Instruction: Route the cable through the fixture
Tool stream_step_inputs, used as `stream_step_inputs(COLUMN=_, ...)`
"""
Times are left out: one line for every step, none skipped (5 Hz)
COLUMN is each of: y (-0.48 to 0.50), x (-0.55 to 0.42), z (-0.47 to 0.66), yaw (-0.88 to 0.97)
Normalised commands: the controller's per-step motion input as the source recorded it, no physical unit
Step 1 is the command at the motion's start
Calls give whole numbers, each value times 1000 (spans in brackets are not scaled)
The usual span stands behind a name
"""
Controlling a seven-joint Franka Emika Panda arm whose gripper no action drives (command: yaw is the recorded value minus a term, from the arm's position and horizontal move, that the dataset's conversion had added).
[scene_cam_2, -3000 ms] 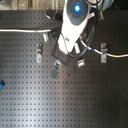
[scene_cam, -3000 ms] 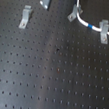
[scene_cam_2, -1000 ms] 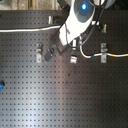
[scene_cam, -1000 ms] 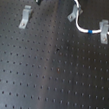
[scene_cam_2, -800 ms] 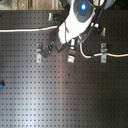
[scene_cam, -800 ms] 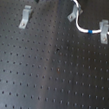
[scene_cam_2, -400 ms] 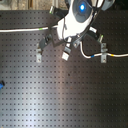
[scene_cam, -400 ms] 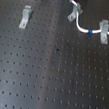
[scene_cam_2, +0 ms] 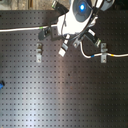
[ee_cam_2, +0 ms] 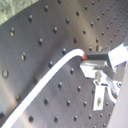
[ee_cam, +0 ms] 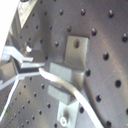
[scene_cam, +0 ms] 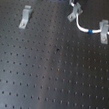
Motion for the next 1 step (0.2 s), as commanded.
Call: stream_step_inputs(y=-31, x=7, z=28, yaw=108)
